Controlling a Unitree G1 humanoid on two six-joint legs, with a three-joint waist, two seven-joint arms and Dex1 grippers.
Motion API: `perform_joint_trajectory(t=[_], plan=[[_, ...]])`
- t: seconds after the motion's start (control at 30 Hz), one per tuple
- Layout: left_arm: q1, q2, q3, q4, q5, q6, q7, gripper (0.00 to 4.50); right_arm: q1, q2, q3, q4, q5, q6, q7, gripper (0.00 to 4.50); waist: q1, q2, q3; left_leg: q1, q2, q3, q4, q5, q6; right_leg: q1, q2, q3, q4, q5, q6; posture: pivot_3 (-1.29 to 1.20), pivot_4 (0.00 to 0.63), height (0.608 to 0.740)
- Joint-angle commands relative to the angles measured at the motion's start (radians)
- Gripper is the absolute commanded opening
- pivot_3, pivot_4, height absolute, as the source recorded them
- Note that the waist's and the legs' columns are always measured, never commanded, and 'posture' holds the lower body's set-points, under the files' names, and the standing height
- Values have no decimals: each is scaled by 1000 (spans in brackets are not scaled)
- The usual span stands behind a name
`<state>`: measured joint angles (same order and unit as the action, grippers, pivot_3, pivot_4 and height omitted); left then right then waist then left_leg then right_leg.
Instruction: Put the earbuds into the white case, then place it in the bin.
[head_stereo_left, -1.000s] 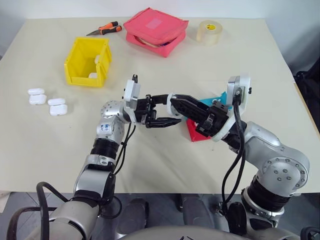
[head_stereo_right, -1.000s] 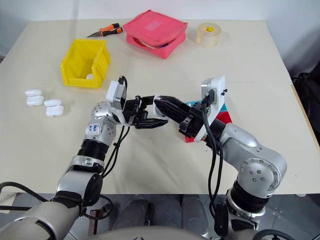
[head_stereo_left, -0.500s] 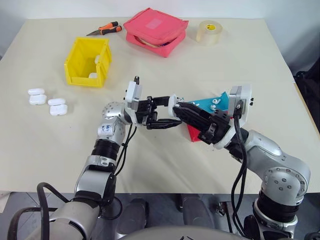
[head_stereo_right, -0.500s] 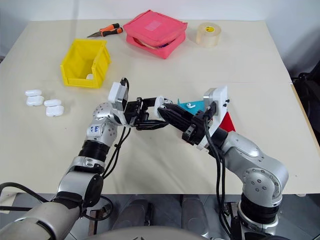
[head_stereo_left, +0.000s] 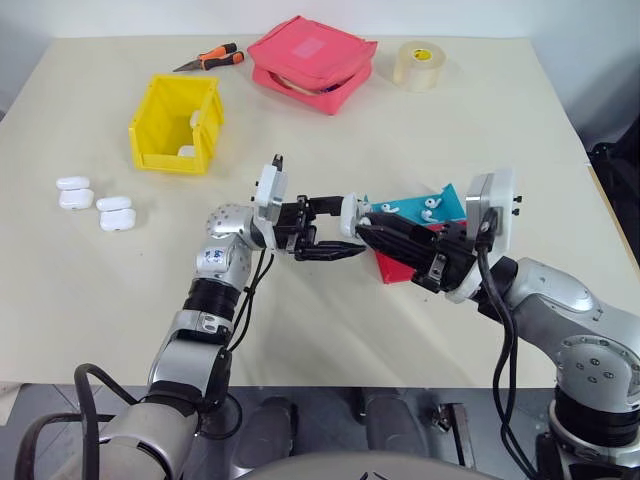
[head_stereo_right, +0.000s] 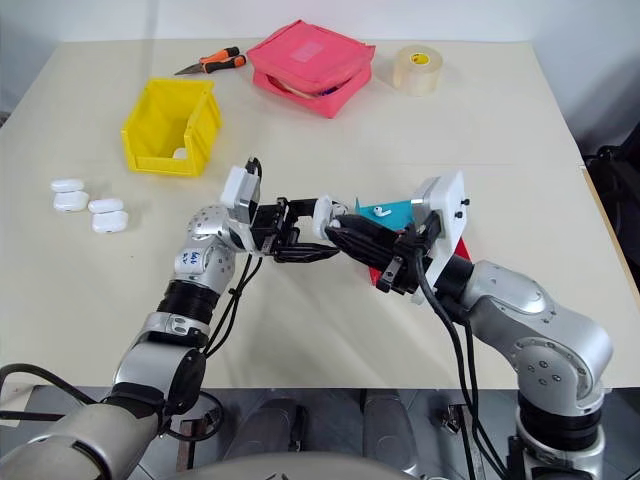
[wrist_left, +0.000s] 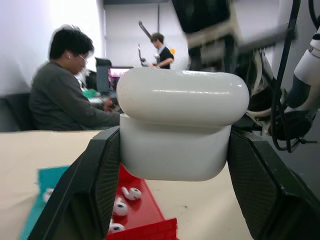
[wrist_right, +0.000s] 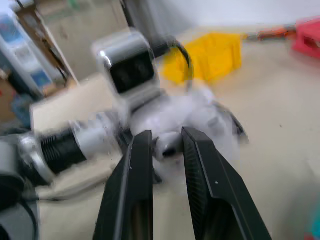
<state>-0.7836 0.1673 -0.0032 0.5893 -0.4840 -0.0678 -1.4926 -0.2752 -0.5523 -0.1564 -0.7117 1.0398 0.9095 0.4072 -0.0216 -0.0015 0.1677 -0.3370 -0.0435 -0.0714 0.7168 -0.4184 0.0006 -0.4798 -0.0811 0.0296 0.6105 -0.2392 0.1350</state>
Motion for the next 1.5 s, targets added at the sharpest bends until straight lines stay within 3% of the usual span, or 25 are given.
perform_joint_trajectory(t=[0.03, 0.53, 1.3, 1.5], plan=[[-32, 15, 67, -40, -54, -17, 6, 2799, 10, -59, 21, 6, -15, 11, 33, 474, 2, 0, 0, 0, 0, 0, 0, 0, 0, 0, 0, 0, 0, 0, 0, 0, 150, 740], [-10, 11, 36, -51, -39, -31, -22, 2799, -178, -164, 153, 63, -73, 37, 102, 474, 23, 0, 0, 0, 0, 0, 0, 0, 0, 1, 0, 0, -2, 0, 0, 0, 150, 740], [8, 10, 34, -63, -25, -40, -10, 2799, -263, -165, 176, 78, -107, 61, 135, 474, 23, 0, 0, 0, 0, 0, 0, 0, 0, 0, 0, 0, -2, 1, 0, 0, 150, 740], [6, 10, 36, -58, -21, -43, -10, 2799, -278, -147, 171, 83, -117, 50, 124, 2429, 23, 0, 0, 0, 0, 0, 0, 0, 0, 0, 0, 0, -2, 1, 0, 0, 150, 740]])
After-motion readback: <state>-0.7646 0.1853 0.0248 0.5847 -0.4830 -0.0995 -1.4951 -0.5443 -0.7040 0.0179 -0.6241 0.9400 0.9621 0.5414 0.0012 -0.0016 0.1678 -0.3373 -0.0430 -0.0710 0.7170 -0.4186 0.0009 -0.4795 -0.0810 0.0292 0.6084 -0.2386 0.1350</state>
